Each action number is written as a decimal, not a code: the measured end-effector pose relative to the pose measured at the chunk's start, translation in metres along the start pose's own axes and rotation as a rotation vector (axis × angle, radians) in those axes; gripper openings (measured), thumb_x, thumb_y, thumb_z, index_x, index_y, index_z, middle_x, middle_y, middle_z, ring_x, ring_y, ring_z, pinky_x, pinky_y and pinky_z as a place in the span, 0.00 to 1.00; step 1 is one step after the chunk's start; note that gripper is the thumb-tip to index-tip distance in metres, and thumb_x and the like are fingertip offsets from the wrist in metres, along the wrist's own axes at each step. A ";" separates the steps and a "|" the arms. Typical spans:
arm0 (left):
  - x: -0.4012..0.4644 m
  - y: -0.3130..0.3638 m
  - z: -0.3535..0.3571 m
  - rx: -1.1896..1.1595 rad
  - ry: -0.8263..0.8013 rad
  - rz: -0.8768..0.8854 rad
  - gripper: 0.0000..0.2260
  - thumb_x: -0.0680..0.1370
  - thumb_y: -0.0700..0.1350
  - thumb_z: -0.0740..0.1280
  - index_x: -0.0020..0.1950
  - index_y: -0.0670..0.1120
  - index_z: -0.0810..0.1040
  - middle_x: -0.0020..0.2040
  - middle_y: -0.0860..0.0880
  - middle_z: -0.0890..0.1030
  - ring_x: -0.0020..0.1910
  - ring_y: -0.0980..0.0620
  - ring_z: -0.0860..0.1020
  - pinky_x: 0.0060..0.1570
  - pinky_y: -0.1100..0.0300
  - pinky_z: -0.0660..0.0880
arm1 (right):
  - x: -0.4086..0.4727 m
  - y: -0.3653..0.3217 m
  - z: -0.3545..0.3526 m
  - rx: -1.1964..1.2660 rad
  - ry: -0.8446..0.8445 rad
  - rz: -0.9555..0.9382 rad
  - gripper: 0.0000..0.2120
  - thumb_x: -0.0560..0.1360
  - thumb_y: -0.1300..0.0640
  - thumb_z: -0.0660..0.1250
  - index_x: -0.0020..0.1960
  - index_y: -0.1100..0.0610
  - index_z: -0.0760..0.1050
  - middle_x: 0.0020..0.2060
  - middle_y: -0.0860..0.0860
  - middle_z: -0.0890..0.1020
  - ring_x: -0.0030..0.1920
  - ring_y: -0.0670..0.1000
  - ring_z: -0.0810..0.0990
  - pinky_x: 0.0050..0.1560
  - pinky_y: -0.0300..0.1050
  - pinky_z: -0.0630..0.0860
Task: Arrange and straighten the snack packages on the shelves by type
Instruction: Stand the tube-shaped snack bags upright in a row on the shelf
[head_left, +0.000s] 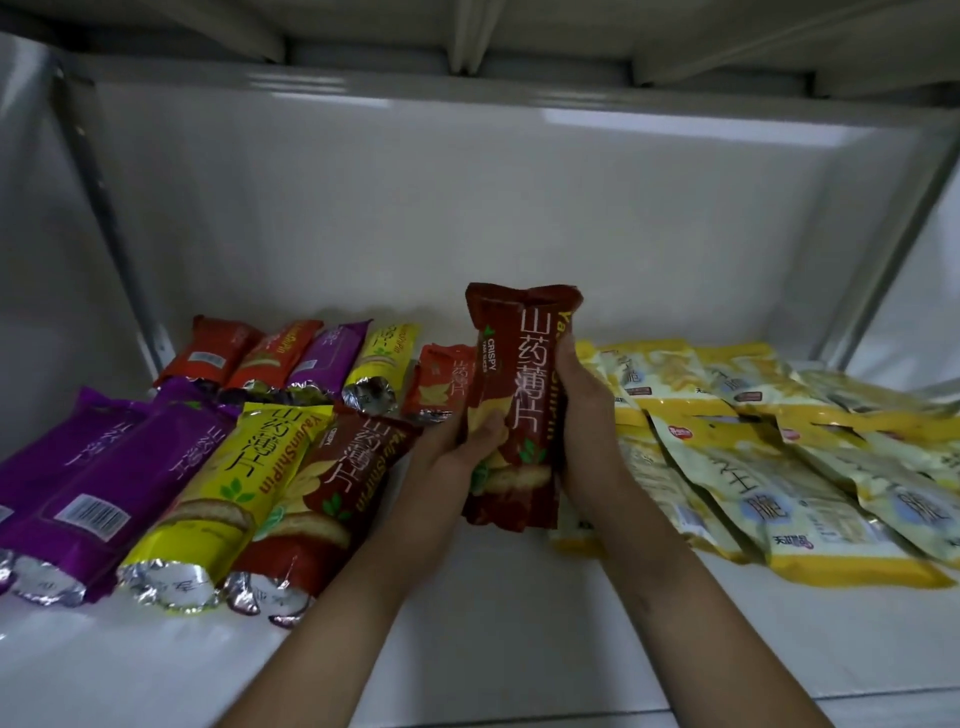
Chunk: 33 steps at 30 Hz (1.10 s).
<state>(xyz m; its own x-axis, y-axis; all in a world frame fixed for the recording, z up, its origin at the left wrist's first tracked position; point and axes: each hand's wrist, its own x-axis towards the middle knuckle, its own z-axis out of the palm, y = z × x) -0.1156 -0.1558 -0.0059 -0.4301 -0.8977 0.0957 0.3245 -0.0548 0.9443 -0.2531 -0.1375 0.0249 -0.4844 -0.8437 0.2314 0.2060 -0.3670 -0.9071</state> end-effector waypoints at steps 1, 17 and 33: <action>0.000 -0.001 -0.002 0.008 -0.018 -0.013 0.13 0.81 0.46 0.69 0.65 0.47 0.83 0.59 0.45 0.87 0.60 0.42 0.85 0.67 0.39 0.77 | 0.000 0.000 -0.001 -0.010 0.019 -0.018 0.21 0.83 0.44 0.65 0.58 0.60 0.84 0.53 0.59 0.88 0.55 0.62 0.87 0.59 0.59 0.83; -0.008 0.015 -0.007 -0.093 -0.027 -0.001 0.13 0.83 0.46 0.67 0.66 0.46 0.82 0.61 0.43 0.86 0.60 0.42 0.85 0.59 0.47 0.80 | -0.010 0.004 0.005 -0.049 -0.047 -0.056 0.17 0.84 0.48 0.64 0.57 0.60 0.85 0.51 0.58 0.88 0.52 0.59 0.87 0.57 0.56 0.84; -0.012 0.025 -0.007 -0.101 0.094 0.052 0.15 0.84 0.51 0.65 0.66 0.45 0.82 0.60 0.43 0.86 0.60 0.42 0.85 0.67 0.42 0.77 | -0.015 0.005 0.007 -0.152 -0.124 -0.048 0.20 0.80 0.45 0.68 0.55 0.61 0.86 0.49 0.56 0.89 0.51 0.58 0.88 0.55 0.54 0.84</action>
<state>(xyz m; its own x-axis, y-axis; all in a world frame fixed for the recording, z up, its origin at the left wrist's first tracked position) -0.0962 -0.1493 0.0143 -0.3316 -0.9371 0.1091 0.4295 -0.0470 0.9018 -0.2389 -0.1292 0.0196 -0.3799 -0.8719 0.3091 0.0496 -0.3528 -0.9344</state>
